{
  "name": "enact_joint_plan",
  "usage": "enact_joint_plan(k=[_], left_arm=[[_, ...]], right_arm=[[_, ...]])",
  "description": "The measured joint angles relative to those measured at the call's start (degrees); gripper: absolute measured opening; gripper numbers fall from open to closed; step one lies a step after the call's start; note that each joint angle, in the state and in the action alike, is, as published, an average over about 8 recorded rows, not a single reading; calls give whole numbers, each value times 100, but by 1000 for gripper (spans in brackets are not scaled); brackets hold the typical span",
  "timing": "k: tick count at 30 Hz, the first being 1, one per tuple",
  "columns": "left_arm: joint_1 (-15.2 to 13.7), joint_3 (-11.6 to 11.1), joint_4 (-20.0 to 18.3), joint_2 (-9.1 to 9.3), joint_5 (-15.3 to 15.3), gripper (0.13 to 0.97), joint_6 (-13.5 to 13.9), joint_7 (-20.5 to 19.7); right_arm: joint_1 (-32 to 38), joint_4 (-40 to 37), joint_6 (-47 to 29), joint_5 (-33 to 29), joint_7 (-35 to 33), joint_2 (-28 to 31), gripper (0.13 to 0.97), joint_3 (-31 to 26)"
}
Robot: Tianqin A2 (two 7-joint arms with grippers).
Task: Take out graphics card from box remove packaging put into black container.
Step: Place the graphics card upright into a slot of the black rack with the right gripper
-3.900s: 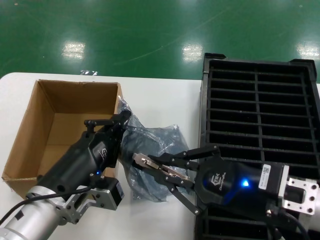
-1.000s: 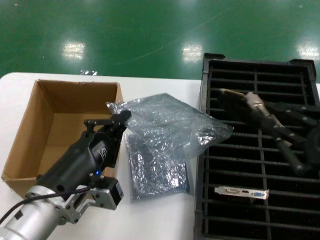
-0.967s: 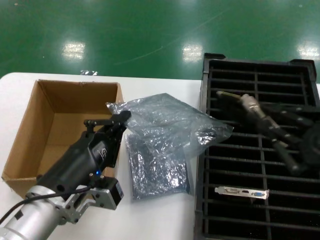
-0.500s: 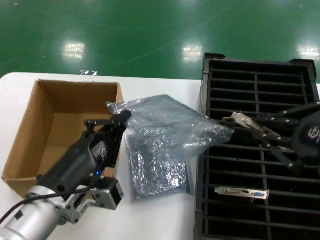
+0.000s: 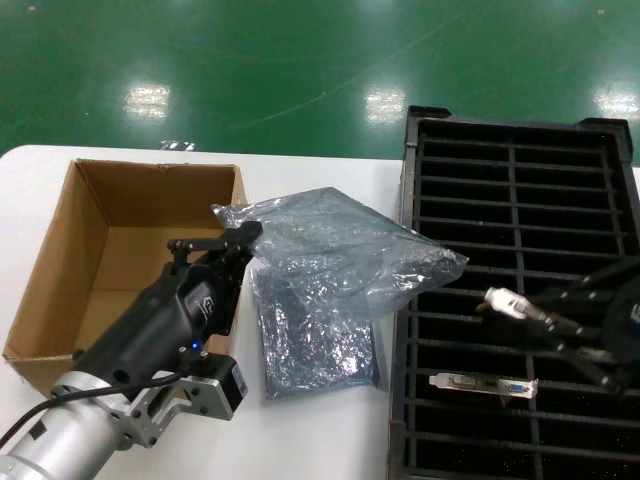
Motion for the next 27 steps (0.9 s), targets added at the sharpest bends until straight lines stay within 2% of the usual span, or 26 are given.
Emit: enact_joint_plan(k=[6,14,27], left_arm=[[0,0,0,0,0,139,0,0],[0,1,0,0,0,139,0,0],[0,0,0,0,0,139,-1,0]], right_arm=[[232,-63,-331,186,-304,-159,193,-323],[512,-440,-528,66,-849,-535,193,-753],[832,-957,-576,-178,-1522,-877,192,-1002]])
